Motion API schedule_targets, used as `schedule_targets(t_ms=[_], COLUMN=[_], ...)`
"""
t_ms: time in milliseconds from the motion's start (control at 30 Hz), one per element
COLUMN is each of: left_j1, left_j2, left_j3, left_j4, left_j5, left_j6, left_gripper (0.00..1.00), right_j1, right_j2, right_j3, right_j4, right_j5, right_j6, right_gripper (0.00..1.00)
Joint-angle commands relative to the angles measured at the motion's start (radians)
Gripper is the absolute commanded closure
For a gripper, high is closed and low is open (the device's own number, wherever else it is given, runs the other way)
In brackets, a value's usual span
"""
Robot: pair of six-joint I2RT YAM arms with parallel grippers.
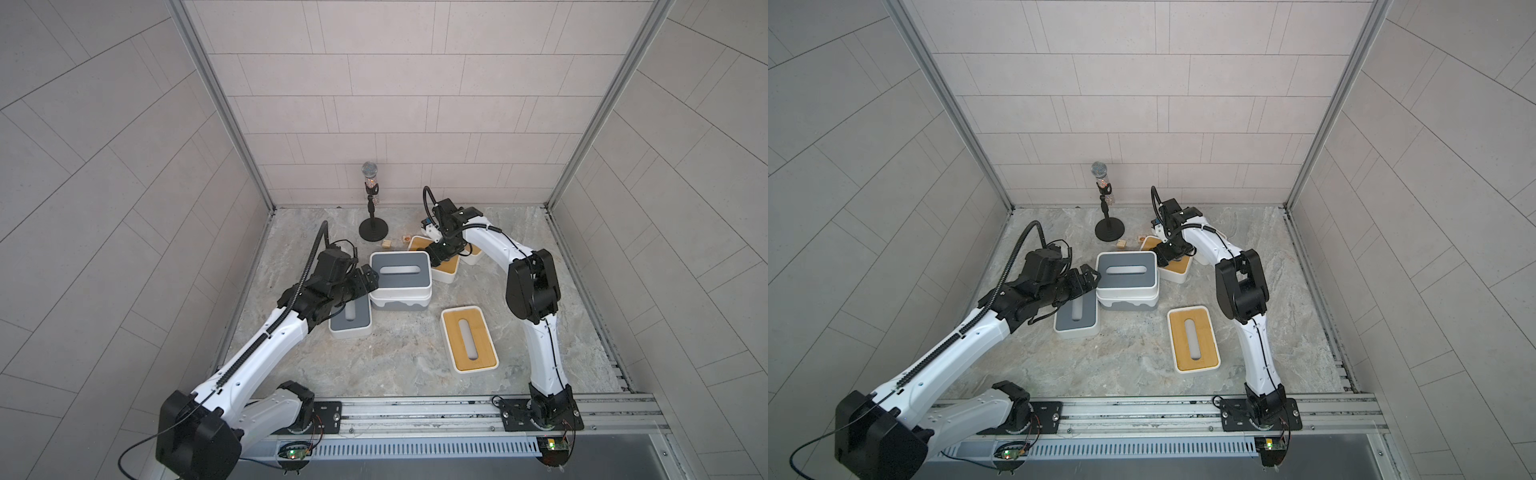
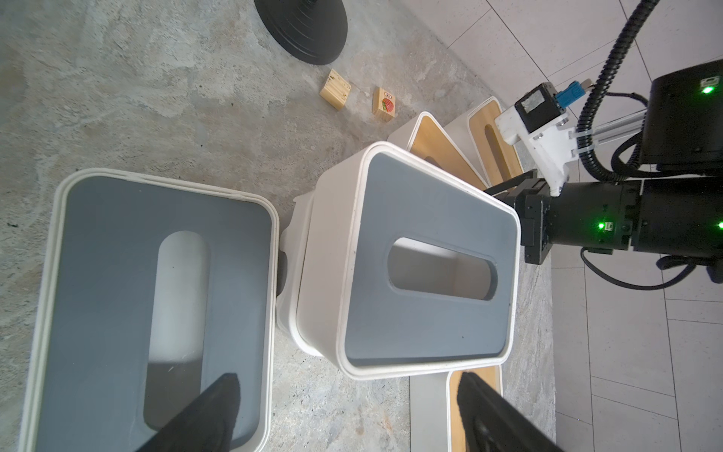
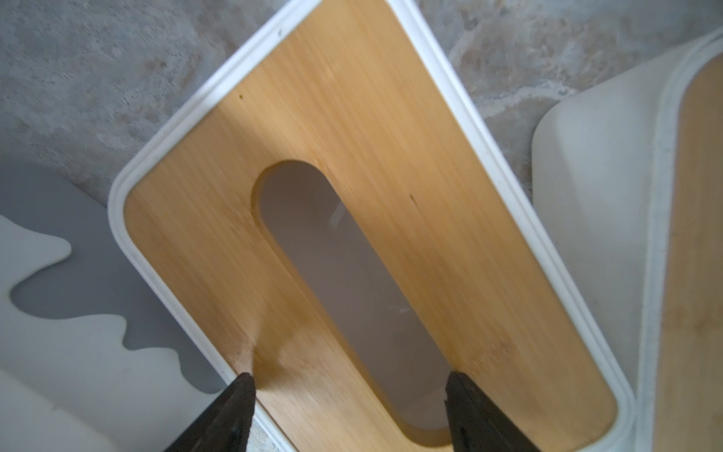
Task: Stack the tissue boxes
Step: Move the tissue box to the center of the board.
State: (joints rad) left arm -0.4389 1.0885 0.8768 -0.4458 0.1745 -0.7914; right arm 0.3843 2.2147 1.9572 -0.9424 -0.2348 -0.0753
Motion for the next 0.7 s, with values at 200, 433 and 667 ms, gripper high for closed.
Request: schedule_targets(t_ms=[200, 433, 667], left_j1=[0.002, 0.003, 0.003], left_j2=[0.018, 0.020, 0.016], left_j3=[0.027, 0.018, 0.021], left_j4=[0.012, 0.016, 0.010], left_j5=[0.004, 0.005, -0.002], left_j6=[0.007, 0.006, 0.006], left_gripper=[0.07, 0.07, 0.07], right_j1=[0.002, 0.001, 0.001], right_j2=[-0.049, -0.064, -0.082], right_j3=[-0.111, -0.142, -0.162], right_j4=[0.004, -0.004, 0.008], right_j5=[-0.043, -0.043, -0.056], right_j6=[-0.013, -0.017, 0.000], right_gripper=[0.27, 0.27, 0.28])
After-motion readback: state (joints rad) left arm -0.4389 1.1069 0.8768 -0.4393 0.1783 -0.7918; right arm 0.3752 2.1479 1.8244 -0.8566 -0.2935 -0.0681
